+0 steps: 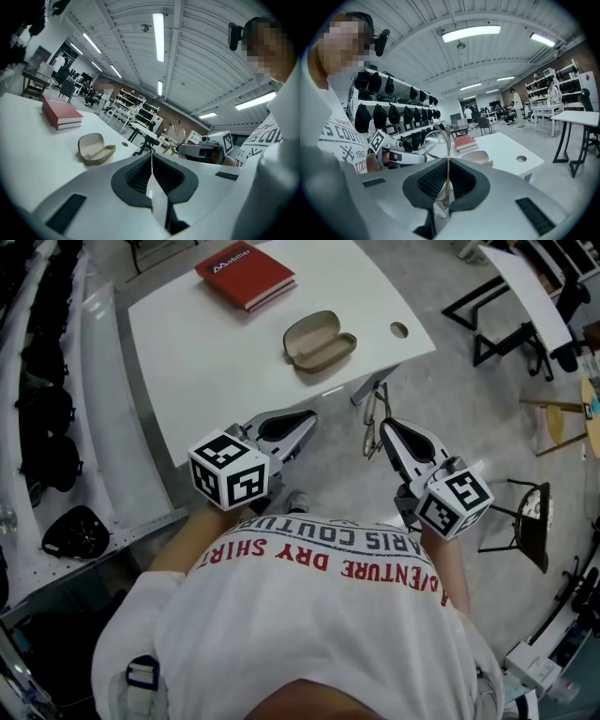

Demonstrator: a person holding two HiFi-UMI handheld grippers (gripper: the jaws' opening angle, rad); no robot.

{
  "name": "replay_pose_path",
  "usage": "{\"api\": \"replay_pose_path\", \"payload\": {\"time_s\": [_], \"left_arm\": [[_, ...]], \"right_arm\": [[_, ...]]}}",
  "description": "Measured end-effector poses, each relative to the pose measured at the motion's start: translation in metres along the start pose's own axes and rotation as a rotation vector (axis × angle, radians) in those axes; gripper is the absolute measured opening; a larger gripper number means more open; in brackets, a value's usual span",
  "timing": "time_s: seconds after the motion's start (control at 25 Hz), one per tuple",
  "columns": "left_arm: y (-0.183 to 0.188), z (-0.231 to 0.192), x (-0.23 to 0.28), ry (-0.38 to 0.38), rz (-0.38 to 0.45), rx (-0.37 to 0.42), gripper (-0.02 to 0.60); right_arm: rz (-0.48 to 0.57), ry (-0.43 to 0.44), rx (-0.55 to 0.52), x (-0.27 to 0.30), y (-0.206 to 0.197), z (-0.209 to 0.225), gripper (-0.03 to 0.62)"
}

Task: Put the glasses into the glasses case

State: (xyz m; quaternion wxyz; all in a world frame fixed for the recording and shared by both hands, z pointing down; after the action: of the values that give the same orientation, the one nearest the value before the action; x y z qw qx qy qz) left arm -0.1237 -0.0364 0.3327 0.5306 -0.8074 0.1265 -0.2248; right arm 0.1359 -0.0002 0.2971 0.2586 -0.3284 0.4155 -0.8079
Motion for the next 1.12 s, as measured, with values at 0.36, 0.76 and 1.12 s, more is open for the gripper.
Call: {"api": "replay_pose_path", "payload": {"time_s": [0.36, 0.76, 1.12], "left_arm": [[0.012, -0.016, 0.014, 0.017, 0.003, 0.011, 0.029], [0.027, -0.026, 0.04, 0.118, 0.002, 0.017, 0.029], [0.043, -0.05, 0.076, 0.25, 0.019, -0.05, 0.029]], "right_arm": [[0.003, 0.015, -0.003, 0.015, 0.01, 0.014, 0.029], [-0.009, 0.117, -0.013, 0.038, 0.036, 0.059, 0.029], [-0.102, 0.228, -0.029, 0.082, 0.077, 0.113, 0.029]]}}
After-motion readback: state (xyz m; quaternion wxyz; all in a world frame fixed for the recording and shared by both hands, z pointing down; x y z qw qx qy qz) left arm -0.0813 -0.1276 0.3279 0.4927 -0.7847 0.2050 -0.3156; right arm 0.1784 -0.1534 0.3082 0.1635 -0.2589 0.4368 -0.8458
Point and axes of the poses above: the fingertips, and each gripper's own axes: x forward along the fingers, z to its right, y out of its top, the point moved 10 cm from there along -x, backward along the fingers, and after that the axes turned 12 degrees about x, right-handed, at the moved point
